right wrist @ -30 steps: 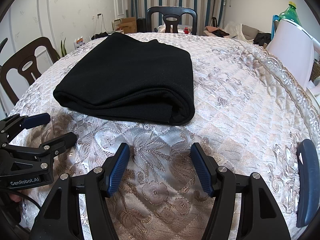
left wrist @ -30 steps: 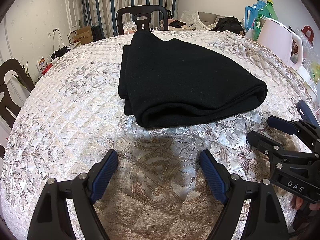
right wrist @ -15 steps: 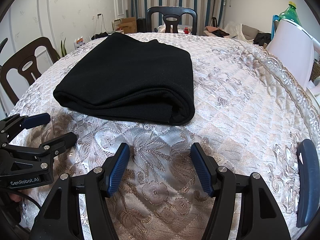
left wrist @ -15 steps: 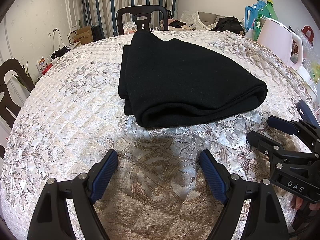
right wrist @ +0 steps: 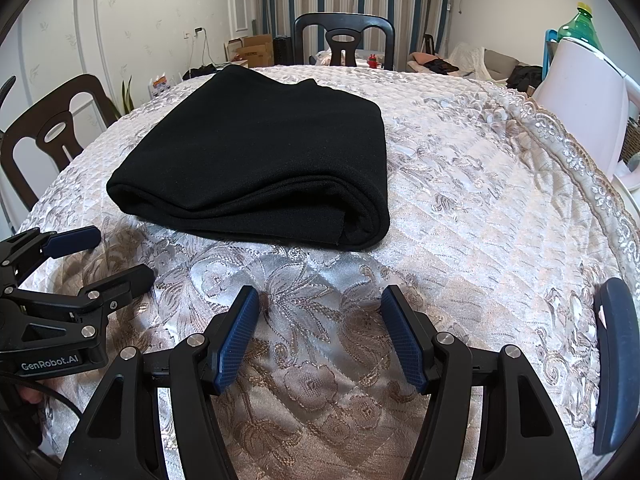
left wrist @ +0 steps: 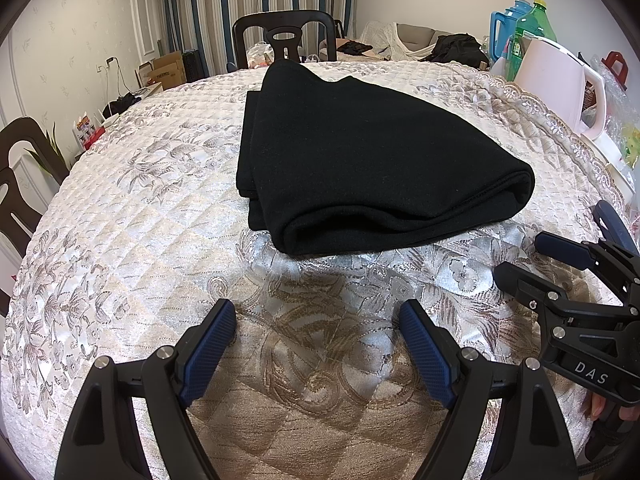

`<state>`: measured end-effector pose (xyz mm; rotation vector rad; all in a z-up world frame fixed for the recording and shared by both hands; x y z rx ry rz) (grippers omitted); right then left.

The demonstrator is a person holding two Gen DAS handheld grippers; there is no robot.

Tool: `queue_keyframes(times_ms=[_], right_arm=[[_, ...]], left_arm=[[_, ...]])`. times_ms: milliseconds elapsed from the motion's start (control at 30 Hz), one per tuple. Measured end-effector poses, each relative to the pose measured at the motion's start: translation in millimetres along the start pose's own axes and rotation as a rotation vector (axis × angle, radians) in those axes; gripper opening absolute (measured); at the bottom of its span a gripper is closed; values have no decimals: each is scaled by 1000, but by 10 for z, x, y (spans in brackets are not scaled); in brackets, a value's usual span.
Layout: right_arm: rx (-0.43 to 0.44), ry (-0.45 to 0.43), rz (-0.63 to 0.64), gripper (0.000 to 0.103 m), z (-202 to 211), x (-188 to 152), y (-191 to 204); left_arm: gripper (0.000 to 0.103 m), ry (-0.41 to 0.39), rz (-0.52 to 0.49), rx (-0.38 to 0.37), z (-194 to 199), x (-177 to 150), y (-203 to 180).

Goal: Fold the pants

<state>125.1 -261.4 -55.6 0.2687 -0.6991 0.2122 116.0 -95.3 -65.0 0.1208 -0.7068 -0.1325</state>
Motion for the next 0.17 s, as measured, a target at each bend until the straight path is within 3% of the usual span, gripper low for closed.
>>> queue_keyframes(times_ms=[167], right_arm=[[0,0,0,64,1,-1,0]], left_arm=[[86,0,0,0,1,-1,0]])
Point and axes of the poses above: each gripper's, at about its wrist camera, not at the fingertips, and z roughly against the way its jaws point, y to its left, x to its top, the point moved 10 cm from there along -z, roughly the way its jaws point, and after that the axes turned 11 degrees about x, right-handed, at the moved point
